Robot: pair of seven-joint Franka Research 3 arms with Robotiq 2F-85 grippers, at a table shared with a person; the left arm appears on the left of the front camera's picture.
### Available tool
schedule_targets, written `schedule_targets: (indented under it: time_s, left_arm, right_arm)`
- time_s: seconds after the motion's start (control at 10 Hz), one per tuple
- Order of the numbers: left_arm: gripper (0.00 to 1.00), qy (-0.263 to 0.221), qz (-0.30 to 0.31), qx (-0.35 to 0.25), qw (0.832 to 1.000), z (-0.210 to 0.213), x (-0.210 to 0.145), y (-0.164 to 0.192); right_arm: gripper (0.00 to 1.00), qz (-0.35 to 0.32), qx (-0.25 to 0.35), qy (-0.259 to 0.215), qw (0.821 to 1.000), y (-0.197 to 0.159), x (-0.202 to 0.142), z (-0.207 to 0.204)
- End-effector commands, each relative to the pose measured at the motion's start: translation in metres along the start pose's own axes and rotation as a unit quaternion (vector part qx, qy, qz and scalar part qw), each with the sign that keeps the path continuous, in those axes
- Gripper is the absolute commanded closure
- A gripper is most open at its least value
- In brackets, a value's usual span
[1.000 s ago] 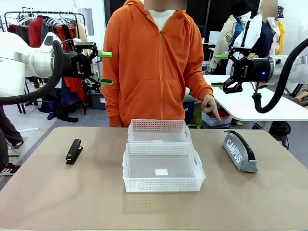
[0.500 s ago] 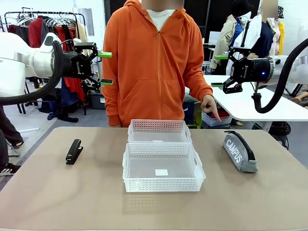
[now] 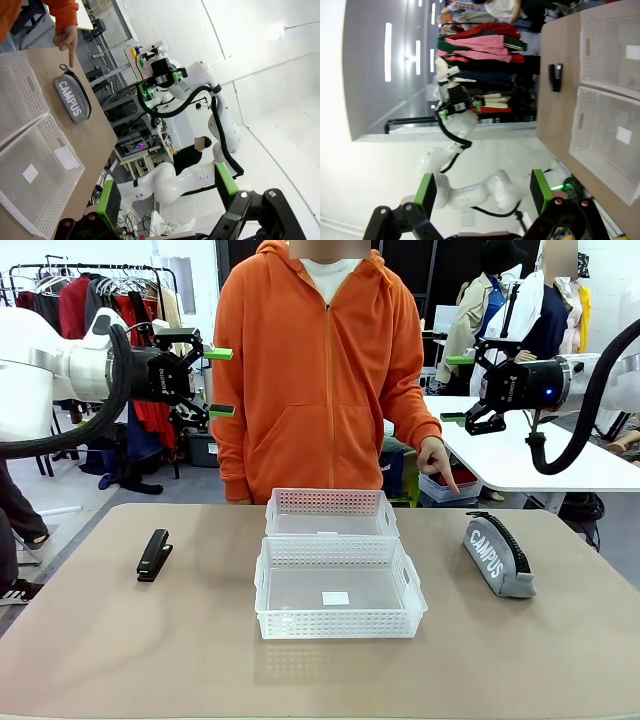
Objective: Distribute items into two baskets.
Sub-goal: Pick up the Pencil pouch that the person points to.
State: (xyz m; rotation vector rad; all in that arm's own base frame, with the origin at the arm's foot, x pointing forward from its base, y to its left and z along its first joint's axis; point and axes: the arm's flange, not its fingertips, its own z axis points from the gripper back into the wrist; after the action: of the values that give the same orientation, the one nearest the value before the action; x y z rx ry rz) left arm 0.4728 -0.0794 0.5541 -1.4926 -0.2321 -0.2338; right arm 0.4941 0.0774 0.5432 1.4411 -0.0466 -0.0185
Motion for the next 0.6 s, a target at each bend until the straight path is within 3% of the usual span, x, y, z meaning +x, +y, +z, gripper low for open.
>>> schedule_targets:
  time_s: [0.0,0.3,0.5]
  left_arm:
    - [0.0,0.003,-0.002,-0.001,1.0,0.001,-0.001,-0.001]
    - [0.0,0.003,-0.002,-0.001,1.0,0.001,-0.001,-0.001]
    - [0.0,0.003,-0.002,-0.001,1.0,0.001,-0.001,-0.001]
  right_arm:
    - [0.0,0.023,-0.129,-0.014,0.991,0.034,0.001,0.006]
    - [0.0,0.033,-0.283,-0.049,0.957,0.063,0.001,0.007]
    - [0.0,0.035,-0.37,-0.071,0.926,0.074,0.004,0.007]
